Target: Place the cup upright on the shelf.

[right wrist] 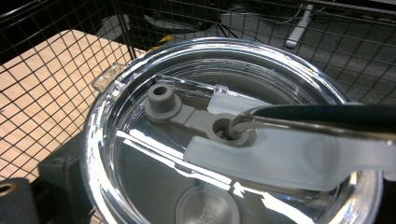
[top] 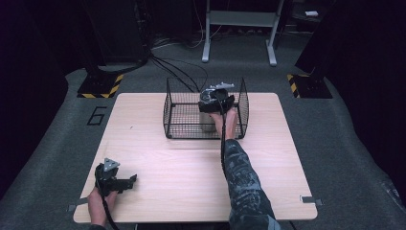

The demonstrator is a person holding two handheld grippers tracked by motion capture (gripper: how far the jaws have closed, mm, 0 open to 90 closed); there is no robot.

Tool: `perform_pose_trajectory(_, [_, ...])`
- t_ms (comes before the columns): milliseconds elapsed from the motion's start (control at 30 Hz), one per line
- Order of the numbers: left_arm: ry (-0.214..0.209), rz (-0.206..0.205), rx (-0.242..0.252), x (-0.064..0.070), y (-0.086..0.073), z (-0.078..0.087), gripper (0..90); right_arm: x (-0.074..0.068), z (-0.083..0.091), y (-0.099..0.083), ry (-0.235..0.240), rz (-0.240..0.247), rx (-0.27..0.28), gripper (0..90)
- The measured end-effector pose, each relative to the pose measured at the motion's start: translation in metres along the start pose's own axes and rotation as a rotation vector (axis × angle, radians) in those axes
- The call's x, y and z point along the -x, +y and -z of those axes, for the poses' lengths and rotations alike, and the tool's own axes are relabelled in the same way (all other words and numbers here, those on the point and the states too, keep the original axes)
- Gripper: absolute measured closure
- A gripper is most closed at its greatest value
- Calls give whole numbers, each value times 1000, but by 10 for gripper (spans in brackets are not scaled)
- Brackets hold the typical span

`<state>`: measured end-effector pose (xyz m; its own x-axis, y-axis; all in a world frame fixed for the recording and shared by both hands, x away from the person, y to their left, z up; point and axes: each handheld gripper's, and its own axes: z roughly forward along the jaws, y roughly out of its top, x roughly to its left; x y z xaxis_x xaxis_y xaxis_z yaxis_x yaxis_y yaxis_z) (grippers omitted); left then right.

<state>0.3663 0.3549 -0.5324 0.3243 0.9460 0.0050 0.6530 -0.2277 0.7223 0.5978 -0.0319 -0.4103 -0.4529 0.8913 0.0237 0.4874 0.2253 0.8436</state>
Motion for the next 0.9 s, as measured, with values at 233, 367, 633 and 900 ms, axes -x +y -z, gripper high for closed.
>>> perform_pose_trajectory(233, [-1, 1, -1, 0, 0, 0, 4, -4, 6, 4, 1, -3, -7, 0])
perform_pose_trajectory(367, [0, 1, -1, 0, 0, 0, 4, -2, 16, 9, 17, -13, -39, 0])
perform_pose_trajectory(633, [0, 1, 0, 0, 0, 0, 4, 5, 44, 12, 51, -52, -55, 0])
perform_pose_trajectory(900, [0, 1, -1, 0, 0, 0, 4, 0, 82, 11, 130, 5, -57, 0])
